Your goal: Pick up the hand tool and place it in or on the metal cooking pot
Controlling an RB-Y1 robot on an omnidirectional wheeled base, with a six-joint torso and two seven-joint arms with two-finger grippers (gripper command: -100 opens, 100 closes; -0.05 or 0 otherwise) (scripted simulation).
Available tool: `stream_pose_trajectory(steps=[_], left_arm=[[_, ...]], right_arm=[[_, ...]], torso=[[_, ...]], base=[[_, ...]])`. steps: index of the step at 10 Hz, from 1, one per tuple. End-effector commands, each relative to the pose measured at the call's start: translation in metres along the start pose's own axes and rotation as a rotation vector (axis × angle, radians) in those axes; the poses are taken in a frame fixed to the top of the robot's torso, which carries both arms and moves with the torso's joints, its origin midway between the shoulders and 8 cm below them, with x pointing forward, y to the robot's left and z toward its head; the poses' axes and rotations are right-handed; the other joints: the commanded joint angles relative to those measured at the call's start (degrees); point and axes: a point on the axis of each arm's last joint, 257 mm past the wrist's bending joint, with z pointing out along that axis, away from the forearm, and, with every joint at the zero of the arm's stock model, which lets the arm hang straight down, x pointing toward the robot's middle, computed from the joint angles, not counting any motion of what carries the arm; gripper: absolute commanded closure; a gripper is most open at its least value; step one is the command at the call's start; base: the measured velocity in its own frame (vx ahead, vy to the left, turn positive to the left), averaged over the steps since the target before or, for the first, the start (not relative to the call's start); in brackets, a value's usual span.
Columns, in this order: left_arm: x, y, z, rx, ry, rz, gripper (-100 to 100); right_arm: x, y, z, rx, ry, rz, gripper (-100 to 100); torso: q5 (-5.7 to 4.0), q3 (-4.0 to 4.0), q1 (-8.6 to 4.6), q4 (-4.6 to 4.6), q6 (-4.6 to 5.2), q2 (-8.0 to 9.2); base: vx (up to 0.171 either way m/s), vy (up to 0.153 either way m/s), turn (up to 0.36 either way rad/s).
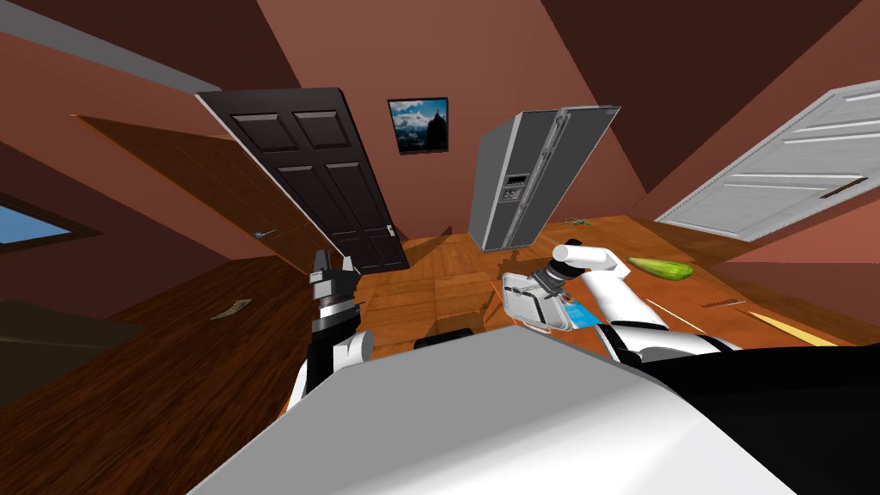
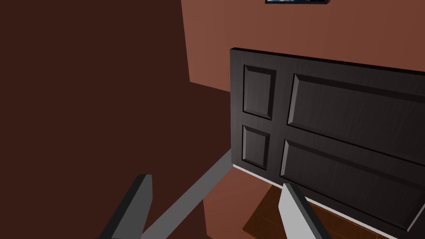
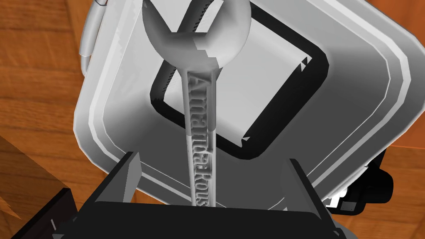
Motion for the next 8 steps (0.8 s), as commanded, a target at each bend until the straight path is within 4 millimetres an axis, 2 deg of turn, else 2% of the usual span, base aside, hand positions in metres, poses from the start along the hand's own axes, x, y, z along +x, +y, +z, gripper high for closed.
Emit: stream_pose_trajectory(steps=[1,2,3,8], left_arm=[[0.0,0.0,0.0,0.0,0.0,0.0,0],[0.0,0.0,0.0,0.0,0.0,0.0,0],[0.0,0.0,0.0,0.0,0.0,0.0,0],[0.0,0.0,0.0,0.0,0.0,0.0,0]], right_arm=[[0.0,0.0,0.0,0.0,0.0,0.0,-100],[0.0,0.0,0.0,0.0,0.0,0.0,0],[-0.001,-0.003,-0.011,0.001,0.0,0.007,-100],[-0.006,-0.011,-0.049,-0.002,0.003,0.029,-100]], torso=[[0.0,0.0,0.0,0.0,0.0,0.0],[0.0,0.0,0.0,0.0,0.0,0.0],[0.0,0.0,0.0,0.0,0.0,0.0],[-0.01,0.09,-0.09,0.04,0.0,0.16]], base=[[0.0,0.0,0.0],[0.0,0.0,0.0],[-0.019,-0.008,0.042],[-0.037,-0.026,0.053]])
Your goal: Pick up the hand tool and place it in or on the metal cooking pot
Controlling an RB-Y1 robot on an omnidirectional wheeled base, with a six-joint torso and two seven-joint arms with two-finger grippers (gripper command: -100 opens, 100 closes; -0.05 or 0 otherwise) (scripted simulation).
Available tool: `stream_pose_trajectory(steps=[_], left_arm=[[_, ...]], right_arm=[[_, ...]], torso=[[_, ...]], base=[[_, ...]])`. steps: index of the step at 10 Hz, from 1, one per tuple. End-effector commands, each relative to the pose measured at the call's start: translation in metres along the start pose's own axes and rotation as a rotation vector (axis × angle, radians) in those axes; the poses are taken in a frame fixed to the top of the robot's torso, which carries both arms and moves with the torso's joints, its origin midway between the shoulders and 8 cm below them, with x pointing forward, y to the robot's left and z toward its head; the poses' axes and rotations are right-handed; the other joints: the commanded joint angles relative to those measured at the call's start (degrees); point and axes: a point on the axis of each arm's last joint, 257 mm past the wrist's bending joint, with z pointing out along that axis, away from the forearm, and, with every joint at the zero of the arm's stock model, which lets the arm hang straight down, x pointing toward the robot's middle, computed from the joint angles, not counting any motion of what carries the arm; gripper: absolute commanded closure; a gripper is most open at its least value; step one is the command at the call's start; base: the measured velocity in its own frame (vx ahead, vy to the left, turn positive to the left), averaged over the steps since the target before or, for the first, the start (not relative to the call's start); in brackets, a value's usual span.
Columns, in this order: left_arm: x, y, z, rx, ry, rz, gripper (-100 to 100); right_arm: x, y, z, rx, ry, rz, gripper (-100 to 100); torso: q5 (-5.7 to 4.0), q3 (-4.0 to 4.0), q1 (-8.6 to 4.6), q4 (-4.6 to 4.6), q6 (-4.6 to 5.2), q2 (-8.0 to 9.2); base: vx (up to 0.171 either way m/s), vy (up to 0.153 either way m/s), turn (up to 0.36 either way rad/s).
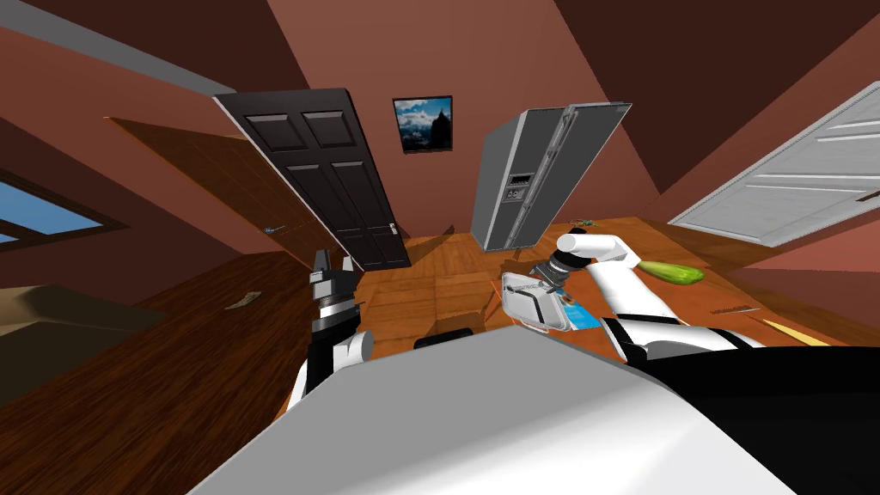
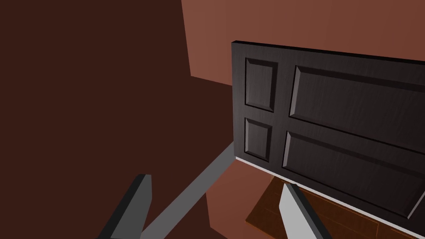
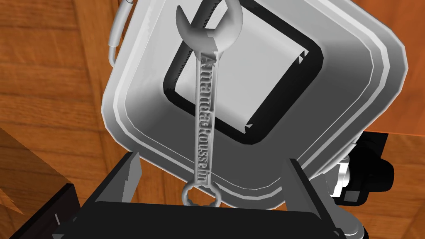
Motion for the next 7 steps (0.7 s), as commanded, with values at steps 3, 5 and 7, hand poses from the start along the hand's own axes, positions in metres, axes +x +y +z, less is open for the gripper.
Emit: stream_pose_trajectory(steps=[3,5,7], left_arm=[[0.0,0.0,0.0,0.0,0.0,0.0,0],[0.0,0.0,0.0,0.0,0.0,0.0,0],[0.0,0.0,0.0,0.0,0.0,0.0,0]], right_arm=[[-0.0003,0.0002,-0.0008,-0.002,0.0,0.002,0],[-0.0003,0.0003,-0.0008,-0.002,0.0,0.002,0],[-0.0003,0.0003,-0.0008,-0.002,0.0,0.002,0]], torso=[[0.0,-0.06,0.07,-0.03,0.01,-0.11],[0.01,-0.08,0.09,-0.04,0.01,-0.14],[0.01,-0.09,0.09,-0.04,0.01,-0.15]], base=[[-0.005,-0.004,0.004],[0.0,0.0,0.0],[0.0,0.0,0.0]])
